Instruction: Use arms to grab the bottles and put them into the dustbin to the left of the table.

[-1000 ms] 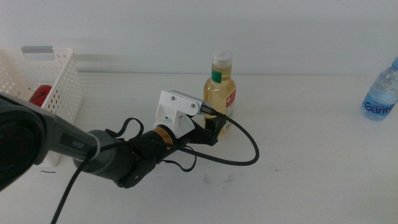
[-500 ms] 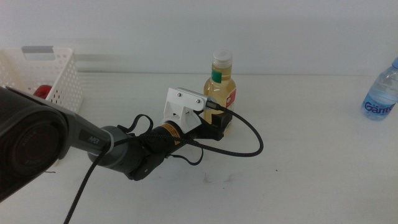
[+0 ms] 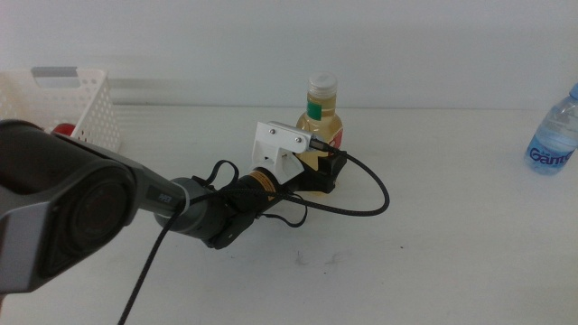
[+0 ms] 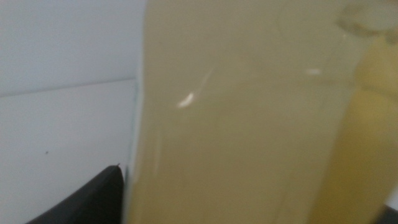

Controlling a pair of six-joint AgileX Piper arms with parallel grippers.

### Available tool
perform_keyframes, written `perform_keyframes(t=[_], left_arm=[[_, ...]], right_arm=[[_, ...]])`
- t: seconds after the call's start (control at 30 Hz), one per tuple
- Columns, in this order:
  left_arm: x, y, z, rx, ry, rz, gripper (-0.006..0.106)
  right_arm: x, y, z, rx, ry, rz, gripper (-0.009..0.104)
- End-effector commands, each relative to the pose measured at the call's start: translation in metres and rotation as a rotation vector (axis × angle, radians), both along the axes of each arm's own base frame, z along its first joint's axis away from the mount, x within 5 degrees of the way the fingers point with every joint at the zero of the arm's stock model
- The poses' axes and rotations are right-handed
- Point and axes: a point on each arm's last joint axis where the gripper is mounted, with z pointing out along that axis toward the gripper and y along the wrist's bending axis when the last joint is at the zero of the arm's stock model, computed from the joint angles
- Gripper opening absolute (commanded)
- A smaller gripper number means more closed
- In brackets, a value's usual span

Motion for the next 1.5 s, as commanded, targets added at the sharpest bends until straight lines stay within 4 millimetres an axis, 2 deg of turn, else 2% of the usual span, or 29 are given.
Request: perform_keyframes(t=[0.0,0.27,0.33,0.4,0.5,0.63,0.73,0.87,0.93,1.07,1.13,1.23,1.37,1.47], left_arm=[[0.006,-0.004,-0.001,-0.025,-0.009,0.001,0.094],[0.02,-0.01,-0.005,0.005,-0.034,0.009,0.094],[0.021,-0.012,-0.004,0.033,-0.054,-0.008,0.09],[0.021,-0.008,0.005,0.008,-0.041,-0.012,0.078],[0.012,0.005,0.026,0.014,0.001,-0.043,0.051],[-0.021,0.029,0.064,0.156,0.121,-0.021,0.017],[-0.055,0.05,0.106,0.217,0.208,0.065,0.0],[-0.105,0.074,0.158,0.263,0.304,0.226,-0.002],[-0.13,0.087,0.181,0.339,0.328,0.303,-0.002],[-0.161,0.11,0.213,0.477,0.368,0.36,-0.002],[-0.167,0.122,0.227,0.527,0.434,0.354,-0.002],[-0.162,0.143,0.244,0.585,0.508,0.326,-0.002],[-0.141,0.179,0.265,0.639,0.523,0.354,-0.002],[-0.12,0.218,0.28,0.669,0.576,0.408,-0.002]], right_arm=[[0.0,0.0,0.0,-0.008,-0.014,-0.005,0.086],[0.0,0.0,0.0,-0.008,-0.014,-0.005,0.086],[0.0,0.0,0.0,-0.008,-0.014,-0.005,0.086],[0.0,0.0,0.0,-0.008,-0.014,-0.005,0.086],[0.0,0.0,0.0,-0.008,-0.014,-0.005,0.086],[0.0,0.0,0.0,-0.008,-0.014,-0.005,0.086],[0.0,0.0,0.0,-0.008,-0.014,-0.005,0.086],[0.0,0.0,0.0,-0.008,-0.014,-0.005,0.086],[0.0,0.0,0.0,-0.008,-0.014,-0.005,0.086],[0.0,0.0,0.0,-0.008,-0.014,-0.005,0.086],[0.0,0.0,0.0,-0.008,-0.014,-0.005,0.086],[0.0,0.0,0.0,-0.008,-0.014,-0.005,0.086],[0.0,0.0,0.0,-0.008,-0.014,-0.005,0.086],[0.0,0.0,0.0,-0.008,-0.014,-0.005,0.086]])
